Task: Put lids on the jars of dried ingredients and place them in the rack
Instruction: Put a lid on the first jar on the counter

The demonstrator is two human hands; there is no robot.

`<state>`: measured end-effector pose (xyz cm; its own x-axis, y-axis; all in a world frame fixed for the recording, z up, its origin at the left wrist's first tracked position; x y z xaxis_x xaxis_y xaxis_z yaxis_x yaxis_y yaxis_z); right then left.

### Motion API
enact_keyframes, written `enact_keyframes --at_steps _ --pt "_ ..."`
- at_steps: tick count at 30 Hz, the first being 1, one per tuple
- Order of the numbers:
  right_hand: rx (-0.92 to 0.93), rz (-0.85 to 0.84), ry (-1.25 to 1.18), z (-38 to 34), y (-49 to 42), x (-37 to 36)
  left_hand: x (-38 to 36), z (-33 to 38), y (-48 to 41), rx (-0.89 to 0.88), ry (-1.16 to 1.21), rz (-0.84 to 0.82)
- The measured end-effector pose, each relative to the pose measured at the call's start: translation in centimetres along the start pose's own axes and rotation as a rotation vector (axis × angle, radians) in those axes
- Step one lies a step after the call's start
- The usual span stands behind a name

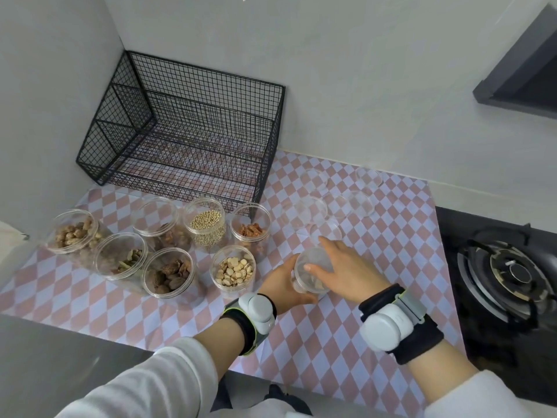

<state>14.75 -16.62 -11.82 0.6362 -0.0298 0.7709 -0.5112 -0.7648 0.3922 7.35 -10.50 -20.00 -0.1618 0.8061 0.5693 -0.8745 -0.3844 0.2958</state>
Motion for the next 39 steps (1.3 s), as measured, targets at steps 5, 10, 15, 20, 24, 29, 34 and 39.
enact_keyframes --at_steps 5,10,15,20,24,29,34,39 --pt "-0.1 0.02 0.054 1.1 0.2 0.6 -0.1 -0.2 -0.2 0.006 -0.006 -0.001" --pt "-0.013 0.018 -0.029 0.1 0.1 0.5 -0.2 -0.4 -0.3 0.019 -0.036 -0.003" --pt "-0.091 0.037 -0.025 1.1 -0.3 1.2 -0.4 -0.8 -0.4 0.05 -0.034 -0.013" --pt "0.055 -0.141 0.047 -0.2 0.1 -1.4 -0.3 -0.6 -0.3 0.045 -0.079 -0.007" --pt "-0.004 0.013 0.061 0.0 -0.1 -1.2 -0.3 -0.5 -0.3 0.055 -0.108 -0.011" --pt "-0.05 0.146 0.031 0.3 0.2 -0.8 -0.3 -0.7 -0.3 0.057 -0.108 -0.013" --pt "-0.064 0.137 0.01 0.4 0.2 -0.8 -0.3 -0.4 -0.2 0.062 -0.103 -0.012" --pt "-0.056 0.131 -0.031 -0.7 0.1 1.1 1.1 2.2 -0.2 -0.029 -0.091 0.047"
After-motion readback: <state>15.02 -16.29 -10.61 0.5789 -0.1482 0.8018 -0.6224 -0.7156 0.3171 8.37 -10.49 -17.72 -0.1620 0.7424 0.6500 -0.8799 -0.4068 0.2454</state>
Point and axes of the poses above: each hand's wrist, its own y-axis away from the middle knuckle, its own x-axis out of the back of the hand, z = x × y, the point moved 9 cm from there along -y, towards the middle knuckle, and after that the axes turned 14 degrees about -y, right-handed, at the moved point
